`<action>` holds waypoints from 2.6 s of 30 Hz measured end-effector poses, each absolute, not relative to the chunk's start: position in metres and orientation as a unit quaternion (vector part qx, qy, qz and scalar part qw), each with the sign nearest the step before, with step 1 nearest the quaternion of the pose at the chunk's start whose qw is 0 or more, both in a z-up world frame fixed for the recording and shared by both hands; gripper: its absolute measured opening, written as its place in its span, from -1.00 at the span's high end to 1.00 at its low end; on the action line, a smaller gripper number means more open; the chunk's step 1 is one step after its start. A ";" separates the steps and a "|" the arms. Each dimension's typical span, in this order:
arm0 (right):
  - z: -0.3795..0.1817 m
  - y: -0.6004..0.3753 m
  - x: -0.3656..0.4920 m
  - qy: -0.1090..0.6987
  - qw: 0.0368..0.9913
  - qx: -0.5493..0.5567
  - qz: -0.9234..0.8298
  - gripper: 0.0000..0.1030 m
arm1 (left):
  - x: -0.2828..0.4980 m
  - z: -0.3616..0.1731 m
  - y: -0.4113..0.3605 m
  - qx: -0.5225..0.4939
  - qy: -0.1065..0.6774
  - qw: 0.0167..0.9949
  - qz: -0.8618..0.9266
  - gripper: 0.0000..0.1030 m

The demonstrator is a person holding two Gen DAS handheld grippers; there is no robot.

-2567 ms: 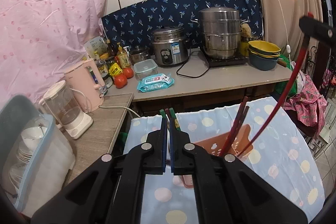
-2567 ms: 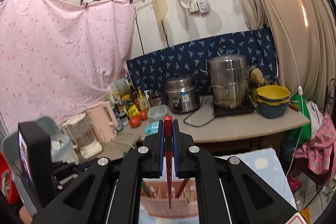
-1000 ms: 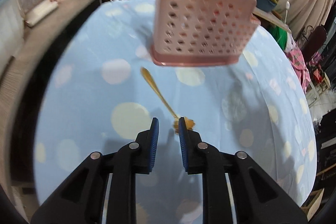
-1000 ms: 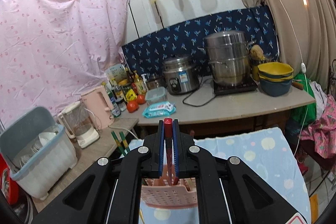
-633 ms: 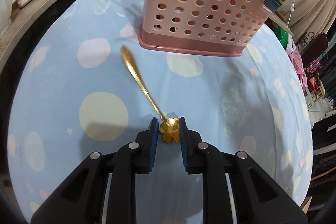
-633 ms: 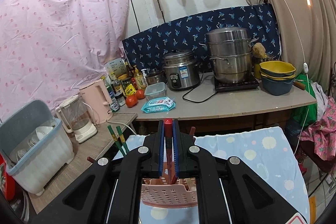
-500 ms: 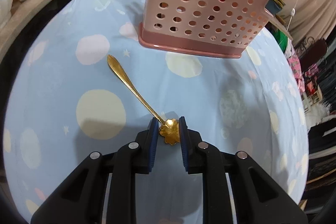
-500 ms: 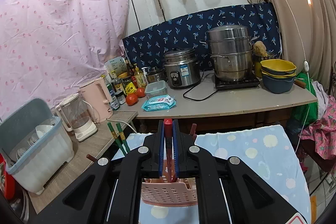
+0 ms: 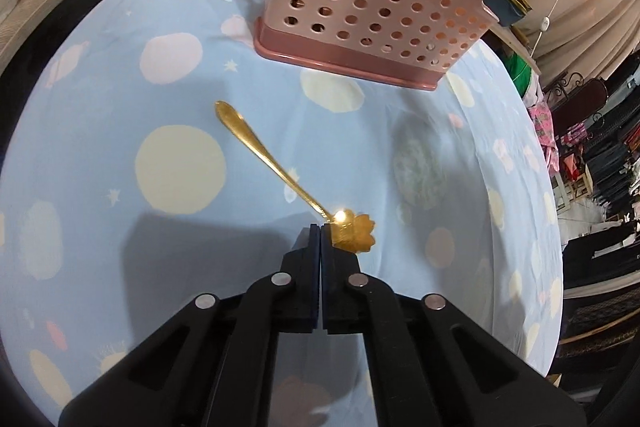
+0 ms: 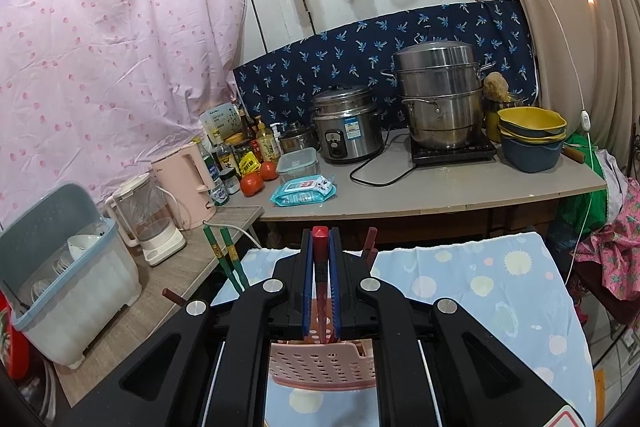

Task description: Organize utensils

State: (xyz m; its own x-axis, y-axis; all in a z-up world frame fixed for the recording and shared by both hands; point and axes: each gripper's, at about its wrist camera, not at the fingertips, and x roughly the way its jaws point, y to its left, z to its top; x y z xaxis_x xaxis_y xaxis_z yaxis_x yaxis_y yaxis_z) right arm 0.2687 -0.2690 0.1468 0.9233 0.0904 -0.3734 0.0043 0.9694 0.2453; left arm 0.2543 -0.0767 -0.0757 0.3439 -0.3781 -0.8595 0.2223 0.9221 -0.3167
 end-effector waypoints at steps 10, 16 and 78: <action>0.146 -0.269 0.273 0.198 0.972 0.125 0.021 0.86 | 0.244 -0.062 -0.091 -0.054 0.518 0.831 -0.196 0.13; 0.149 -0.267 0.279 0.210 0.971 0.113 0.029 0.75 | 0.244 -0.070 -0.099 -0.037 0.527 0.828 -0.189 0.13; 0.046 -0.252 0.193 0.348 0.927 0.141 0.021 0.96 | 0.239 0.031 -0.062 0.057 0.408 0.907 -0.086 0.13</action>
